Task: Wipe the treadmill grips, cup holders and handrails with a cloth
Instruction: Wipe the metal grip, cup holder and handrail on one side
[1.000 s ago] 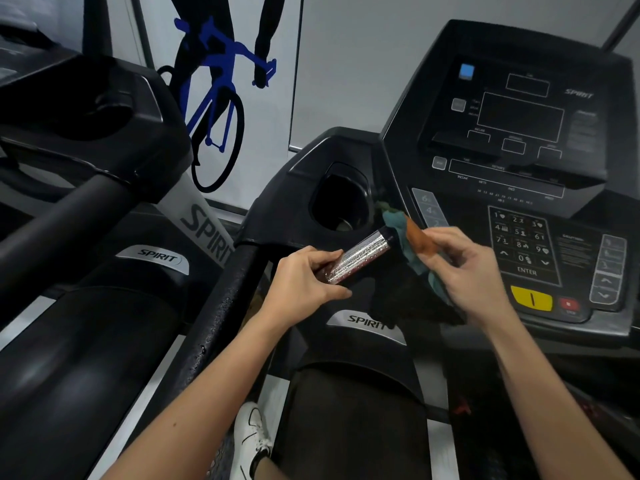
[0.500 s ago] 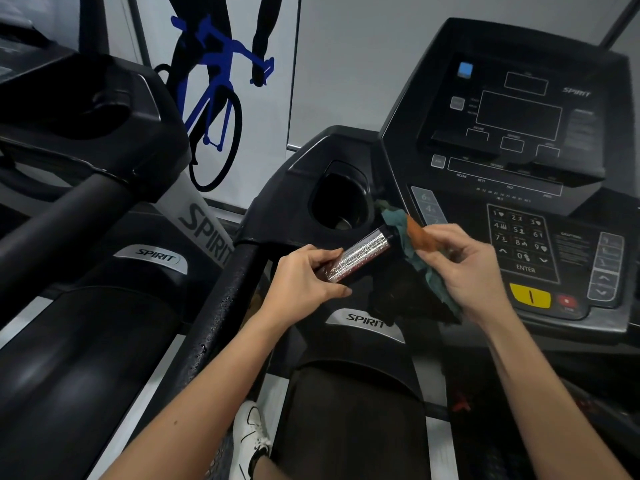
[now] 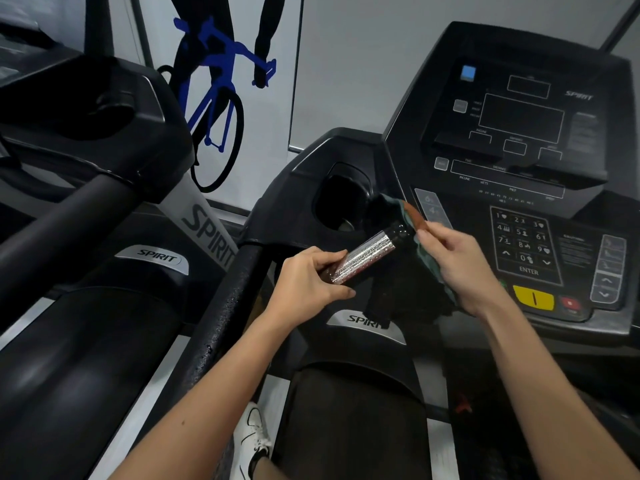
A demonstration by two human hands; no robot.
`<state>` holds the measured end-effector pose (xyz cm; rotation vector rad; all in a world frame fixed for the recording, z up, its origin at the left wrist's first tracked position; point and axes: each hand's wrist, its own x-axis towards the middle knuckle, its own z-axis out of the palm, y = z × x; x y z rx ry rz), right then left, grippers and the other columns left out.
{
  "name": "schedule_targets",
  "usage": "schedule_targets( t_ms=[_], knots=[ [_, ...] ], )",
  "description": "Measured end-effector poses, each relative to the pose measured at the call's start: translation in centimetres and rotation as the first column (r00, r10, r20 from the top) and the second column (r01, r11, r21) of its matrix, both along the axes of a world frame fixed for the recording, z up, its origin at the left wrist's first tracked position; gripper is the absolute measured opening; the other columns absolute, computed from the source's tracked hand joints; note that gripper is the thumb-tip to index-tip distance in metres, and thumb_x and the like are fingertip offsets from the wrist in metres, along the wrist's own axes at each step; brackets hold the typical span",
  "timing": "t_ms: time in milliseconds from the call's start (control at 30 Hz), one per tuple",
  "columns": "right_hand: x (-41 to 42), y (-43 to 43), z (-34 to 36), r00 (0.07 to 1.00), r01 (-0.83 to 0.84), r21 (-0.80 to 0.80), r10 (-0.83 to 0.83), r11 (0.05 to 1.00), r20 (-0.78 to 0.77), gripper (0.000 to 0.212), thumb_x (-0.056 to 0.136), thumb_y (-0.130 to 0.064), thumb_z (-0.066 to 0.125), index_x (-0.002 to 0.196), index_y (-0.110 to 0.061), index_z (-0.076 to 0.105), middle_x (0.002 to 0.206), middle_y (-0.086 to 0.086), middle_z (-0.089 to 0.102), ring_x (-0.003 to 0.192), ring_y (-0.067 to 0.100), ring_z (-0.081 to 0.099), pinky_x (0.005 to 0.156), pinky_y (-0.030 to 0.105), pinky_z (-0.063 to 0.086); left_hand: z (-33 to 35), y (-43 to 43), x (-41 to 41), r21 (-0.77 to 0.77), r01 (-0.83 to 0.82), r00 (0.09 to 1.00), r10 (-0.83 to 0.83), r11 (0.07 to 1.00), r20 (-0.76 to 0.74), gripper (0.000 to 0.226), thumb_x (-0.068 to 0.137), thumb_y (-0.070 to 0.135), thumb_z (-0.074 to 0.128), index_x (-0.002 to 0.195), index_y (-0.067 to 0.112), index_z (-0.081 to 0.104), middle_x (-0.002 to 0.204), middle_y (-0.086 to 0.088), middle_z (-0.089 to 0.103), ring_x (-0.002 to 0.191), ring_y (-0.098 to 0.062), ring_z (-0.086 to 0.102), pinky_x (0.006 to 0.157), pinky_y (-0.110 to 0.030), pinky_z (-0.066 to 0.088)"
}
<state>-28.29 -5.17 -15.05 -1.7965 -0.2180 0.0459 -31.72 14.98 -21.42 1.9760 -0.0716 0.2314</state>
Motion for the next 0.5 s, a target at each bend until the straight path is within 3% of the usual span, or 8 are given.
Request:
schedule_targets(
  t_ms=[133, 267, 367, 500],
  knots=[
    [-0.7, -0.5, 0.3, 0.970, 0.037, -0.092, -0.014, 0.995, 0.243, 0.027, 0.084, 0.001, 0.060, 0.101, -0.019, 0.068, 0.097, -0.007, 0.063, 0.087, -0.003, 0.060, 0.081, 0.015, 0.047, -0.1, 0.1, 0.1, 0.014, -0.002, 1.000, 0.002, 1.000, -0.003, 0.065, 0.059, 0.020, 0.087, 0.119, 0.021, 0.063, 0.098, 0.006, 0.063, 0.088, -0.006, 0.059, 0.078, -0.010, 0.045],
    [-0.2, 0.5, 1.4, 0.946, -0.042, -0.207, 0.105, 0.977, 0.308, 0.034, 0.082, 0.005, 0.061, 0.109, -0.016, 0.064, 0.101, -0.005, 0.059, 0.093, -0.005, 0.057, 0.086, 0.010, 0.043, -0.1, 0.0, 0.1, 0.010, -0.008, 1.000, 0.008, 1.000, -0.005, 0.065, 0.059, 0.020, 0.087, 0.119, 0.021, 0.063, 0.095, 0.008, 0.061, 0.083, -0.003, 0.058, 0.073, -0.005, 0.042],
    [0.9, 1.4, 2.0, 0.963, -0.049, -0.249, 0.112, 0.967, 0.245, 0.024, 0.087, -0.002, 0.057, 0.103, -0.019, 0.066, 0.099, -0.005, 0.062, 0.086, -0.008, 0.058, 0.081, 0.007, 0.043, 0.0, 0.0, 0.1, 0.011, -0.008, 1.000, 0.008, 1.000, -0.004, 0.065, 0.059, 0.020, 0.087, 0.119, 0.021, 0.063, 0.094, 0.009, 0.061, 0.081, -0.001, 0.057, 0.072, -0.004, 0.041],
    [1.4, 1.4, 1.4, 0.999, -0.030, 0.006, 0.031, 1.000, -0.037, 0.020, 0.093, -0.013, 0.051, 0.092, -0.020, 0.069, 0.078, -0.004, 0.072, 0.070, 0.003, 0.067, 0.064, 0.016, 0.052, 0.0, 0.0, 0.0, 0.003, -0.006, 1.000, 0.006, 1.000, -0.003, 0.064, 0.059, 0.019, 0.087, 0.119, 0.021, 0.064, 0.093, 0.010, 0.061, 0.082, -0.001, 0.057, 0.073, -0.005, 0.042]
  ],
)
